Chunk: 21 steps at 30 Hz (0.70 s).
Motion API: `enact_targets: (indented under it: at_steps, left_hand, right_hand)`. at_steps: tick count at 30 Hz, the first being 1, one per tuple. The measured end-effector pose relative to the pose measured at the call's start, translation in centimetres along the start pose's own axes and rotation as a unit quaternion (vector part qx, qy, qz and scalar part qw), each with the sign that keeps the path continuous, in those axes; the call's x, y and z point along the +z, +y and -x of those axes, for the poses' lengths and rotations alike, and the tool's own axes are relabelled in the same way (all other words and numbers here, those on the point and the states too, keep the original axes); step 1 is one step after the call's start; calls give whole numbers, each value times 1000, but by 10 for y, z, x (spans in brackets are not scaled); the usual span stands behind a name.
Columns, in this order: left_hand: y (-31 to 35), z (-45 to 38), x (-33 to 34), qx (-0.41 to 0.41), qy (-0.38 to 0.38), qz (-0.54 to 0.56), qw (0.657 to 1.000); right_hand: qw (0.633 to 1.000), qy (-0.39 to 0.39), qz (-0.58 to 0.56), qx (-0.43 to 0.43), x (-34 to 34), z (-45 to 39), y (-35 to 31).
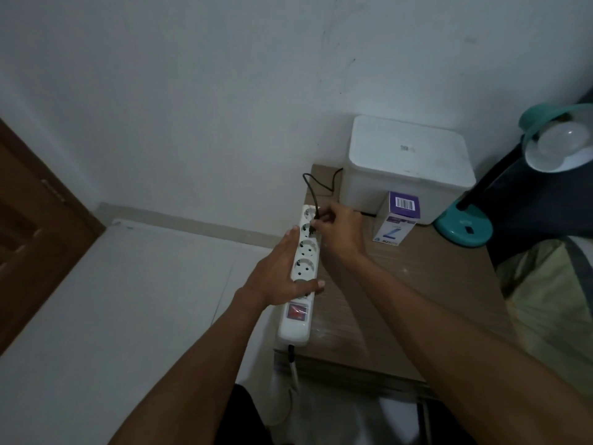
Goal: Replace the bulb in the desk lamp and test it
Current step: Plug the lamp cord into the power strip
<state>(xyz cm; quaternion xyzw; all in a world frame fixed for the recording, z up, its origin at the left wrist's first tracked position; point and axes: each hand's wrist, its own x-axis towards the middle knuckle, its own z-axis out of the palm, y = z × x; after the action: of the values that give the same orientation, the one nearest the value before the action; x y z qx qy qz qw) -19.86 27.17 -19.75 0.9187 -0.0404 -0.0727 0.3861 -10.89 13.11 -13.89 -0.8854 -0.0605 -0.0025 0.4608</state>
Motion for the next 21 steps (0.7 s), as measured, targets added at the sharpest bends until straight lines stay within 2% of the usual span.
enact_targets:
  at_steps: [8,21]
  left_hand:
    - [-9,-5,5,-5,-2,18,1000]
    - [-12,-6,7,-6,3,23,1000]
  right_hand:
    - [999,-1,21,-39,9,7,6]
    - [995,6,85,-42,17,5,12]
